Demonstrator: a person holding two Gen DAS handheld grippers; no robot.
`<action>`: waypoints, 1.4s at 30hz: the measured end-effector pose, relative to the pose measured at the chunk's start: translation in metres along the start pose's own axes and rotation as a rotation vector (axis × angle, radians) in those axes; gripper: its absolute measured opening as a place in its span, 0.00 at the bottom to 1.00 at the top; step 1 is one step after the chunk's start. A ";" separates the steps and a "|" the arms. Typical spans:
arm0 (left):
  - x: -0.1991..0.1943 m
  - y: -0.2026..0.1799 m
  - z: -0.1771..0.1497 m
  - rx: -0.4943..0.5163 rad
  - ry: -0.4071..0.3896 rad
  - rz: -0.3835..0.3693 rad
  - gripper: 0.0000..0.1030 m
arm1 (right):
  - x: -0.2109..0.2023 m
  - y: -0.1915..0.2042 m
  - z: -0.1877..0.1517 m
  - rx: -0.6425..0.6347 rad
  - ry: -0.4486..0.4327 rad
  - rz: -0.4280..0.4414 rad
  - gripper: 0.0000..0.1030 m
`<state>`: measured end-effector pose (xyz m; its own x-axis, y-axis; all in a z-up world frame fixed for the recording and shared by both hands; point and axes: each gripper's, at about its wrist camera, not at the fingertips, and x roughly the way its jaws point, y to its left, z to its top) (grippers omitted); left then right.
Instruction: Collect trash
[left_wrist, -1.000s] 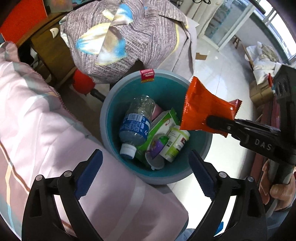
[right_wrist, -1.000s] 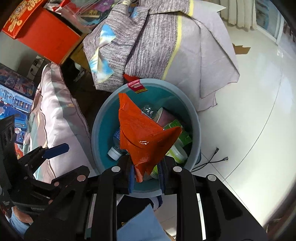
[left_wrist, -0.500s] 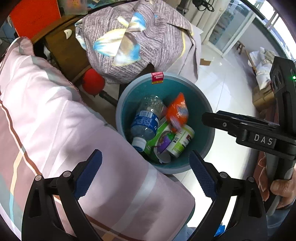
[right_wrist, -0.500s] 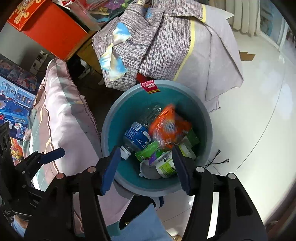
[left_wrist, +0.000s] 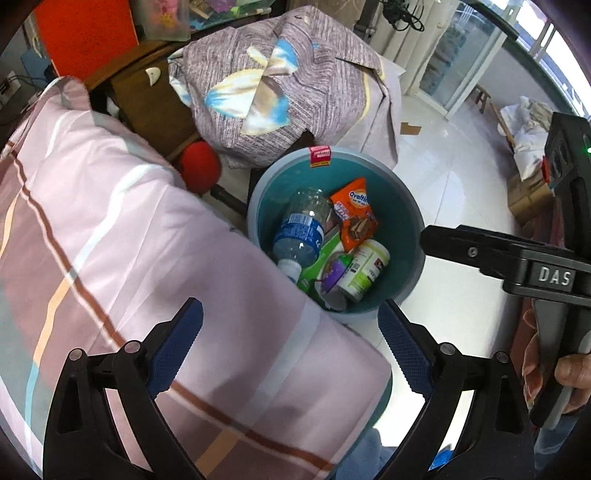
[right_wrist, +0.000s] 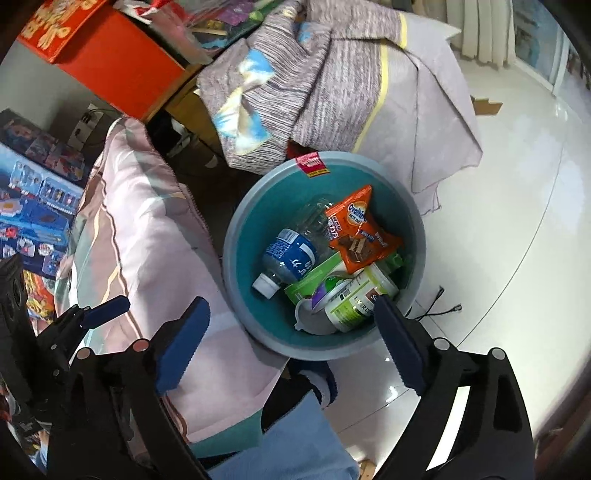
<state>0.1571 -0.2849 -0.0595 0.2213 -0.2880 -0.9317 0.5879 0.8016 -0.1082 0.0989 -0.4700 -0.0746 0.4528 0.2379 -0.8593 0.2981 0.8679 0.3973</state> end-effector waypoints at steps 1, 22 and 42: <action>-0.003 0.001 -0.002 -0.006 -0.005 0.006 0.94 | -0.003 0.003 -0.003 -0.011 -0.005 -0.005 0.90; -0.063 0.019 -0.091 -0.129 -0.106 0.094 0.96 | -0.063 0.058 -0.095 -0.232 -0.119 -0.110 0.93; -0.102 0.018 -0.124 -0.170 -0.198 0.145 0.96 | -0.077 0.077 -0.118 -0.292 -0.177 -0.134 0.93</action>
<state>0.0486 -0.1759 -0.0096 0.4509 -0.2478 -0.8575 0.4042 0.9132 -0.0514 -0.0124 -0.3700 -0.0157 0.5724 0.0568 -0.8180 0.1239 0.9802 0.1547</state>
